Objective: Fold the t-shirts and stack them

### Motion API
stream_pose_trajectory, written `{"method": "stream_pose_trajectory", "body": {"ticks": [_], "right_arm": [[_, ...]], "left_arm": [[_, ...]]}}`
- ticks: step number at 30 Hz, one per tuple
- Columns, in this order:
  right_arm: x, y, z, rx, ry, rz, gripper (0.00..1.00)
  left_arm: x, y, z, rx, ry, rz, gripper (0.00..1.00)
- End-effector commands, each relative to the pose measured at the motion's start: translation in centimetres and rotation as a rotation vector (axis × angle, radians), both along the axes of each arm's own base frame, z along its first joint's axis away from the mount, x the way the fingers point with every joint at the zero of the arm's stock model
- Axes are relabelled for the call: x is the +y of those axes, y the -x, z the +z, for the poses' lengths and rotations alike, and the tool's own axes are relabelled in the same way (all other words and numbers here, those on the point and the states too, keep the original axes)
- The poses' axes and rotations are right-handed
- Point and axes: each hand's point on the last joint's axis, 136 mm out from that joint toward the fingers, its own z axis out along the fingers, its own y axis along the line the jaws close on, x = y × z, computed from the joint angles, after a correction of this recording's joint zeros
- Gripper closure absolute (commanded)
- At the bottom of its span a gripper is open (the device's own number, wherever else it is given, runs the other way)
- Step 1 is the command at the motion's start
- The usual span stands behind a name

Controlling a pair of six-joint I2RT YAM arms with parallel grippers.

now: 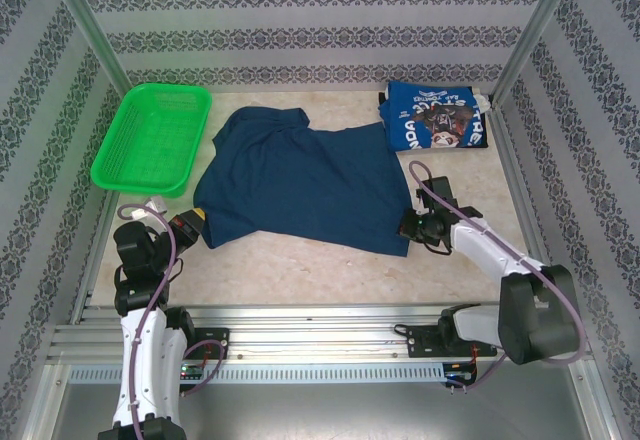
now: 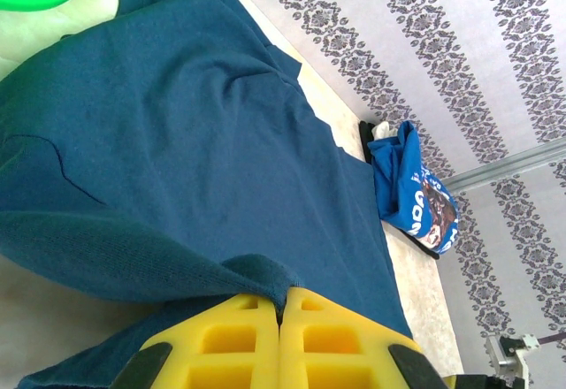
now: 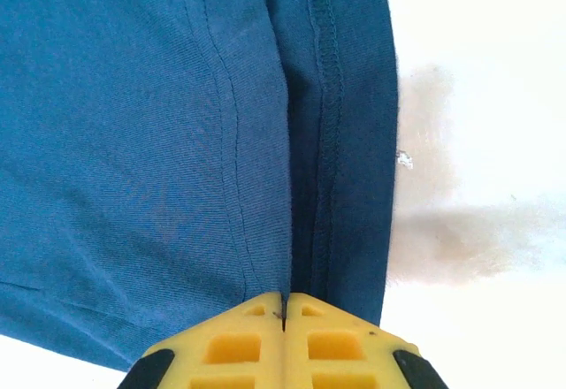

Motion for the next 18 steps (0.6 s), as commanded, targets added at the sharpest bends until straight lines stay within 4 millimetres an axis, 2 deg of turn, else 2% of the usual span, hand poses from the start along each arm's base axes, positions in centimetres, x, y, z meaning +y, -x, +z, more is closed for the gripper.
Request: {"method": "stream_pose_trajectory", "body": {"ticks": [1,9,14,18], "right_arm": [[-0.3,1.0,1.0,-0.015,0.016,-0.001,1.0],[0.2,3.6,2.2,-0.016,-0.054,0.0,1.0],[0.5,6.8,0.9,0.044,-0.093,-0.001,1.0],[1.2,8.1,0.5,0.061,-0.113,-0.001,1.0]], "left_arm": [[-0.1,0.2,0.4,-0.008,-0.012,-0.011,1.0],[-0.4,0.2,2.0,-0.028,-0.006,-0.023,1.0],[-0.4,0.5,1.9,-0.003,-0.003,-0.023,1.0],[-0.4,0.9,1.1,0.039,0.001,-0.015,1.0]]}}
